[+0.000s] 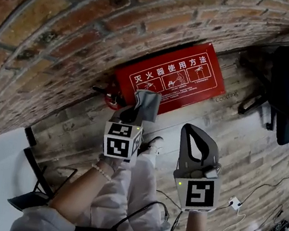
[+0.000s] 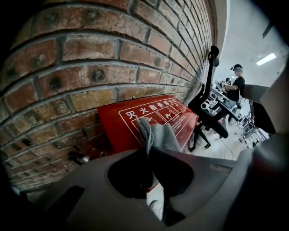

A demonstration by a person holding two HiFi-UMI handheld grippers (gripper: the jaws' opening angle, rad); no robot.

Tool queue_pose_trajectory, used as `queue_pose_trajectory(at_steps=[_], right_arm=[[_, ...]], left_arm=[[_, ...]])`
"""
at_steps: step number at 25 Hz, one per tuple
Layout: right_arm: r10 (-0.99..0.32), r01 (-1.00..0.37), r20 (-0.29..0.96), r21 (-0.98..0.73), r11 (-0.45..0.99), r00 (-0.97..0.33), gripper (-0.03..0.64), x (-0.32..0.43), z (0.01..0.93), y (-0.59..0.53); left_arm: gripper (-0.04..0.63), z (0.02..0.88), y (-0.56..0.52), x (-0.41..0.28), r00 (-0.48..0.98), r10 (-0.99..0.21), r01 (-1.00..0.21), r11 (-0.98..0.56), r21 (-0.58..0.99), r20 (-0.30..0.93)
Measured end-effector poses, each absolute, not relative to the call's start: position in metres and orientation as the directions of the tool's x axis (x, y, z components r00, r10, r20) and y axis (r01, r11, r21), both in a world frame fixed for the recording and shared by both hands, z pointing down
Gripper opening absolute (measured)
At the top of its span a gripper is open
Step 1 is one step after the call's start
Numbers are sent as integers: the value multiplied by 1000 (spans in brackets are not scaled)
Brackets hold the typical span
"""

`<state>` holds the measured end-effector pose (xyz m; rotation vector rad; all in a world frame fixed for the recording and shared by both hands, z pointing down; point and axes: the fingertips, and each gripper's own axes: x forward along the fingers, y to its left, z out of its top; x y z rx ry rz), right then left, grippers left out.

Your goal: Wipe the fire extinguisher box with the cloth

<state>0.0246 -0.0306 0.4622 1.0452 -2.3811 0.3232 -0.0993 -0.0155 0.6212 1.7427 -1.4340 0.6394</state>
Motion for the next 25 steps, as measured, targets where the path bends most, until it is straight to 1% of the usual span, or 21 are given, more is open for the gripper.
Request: queue_pose_trajectory(at_steps=[4,10,19,22,25], right_arm=[[-606,-729,545,-13,684,-579,11,19,463,-32],[-595,-717,546,-14,697,-589,11,13,465,-31],[-595,-719,551,-12,695,-585,11,11,464,-32],[-609,-733,546,-12,681,-575,11,15,452,-33],[-629,-747,538,-2,665,-562,11,21,433,-35]], left_arm=[[14,621,-8,-109,224,-578,-971,-59,233,785],[12,622,6,-125,188,-573,-970,20,243,798],[12,617,6,-129,184,-581,-970,21,241,793],[12,594,3,-128,199,-605,-970,-11,242,771],[12,554,-2,-124,234,-638,-967,-76,242,734]])
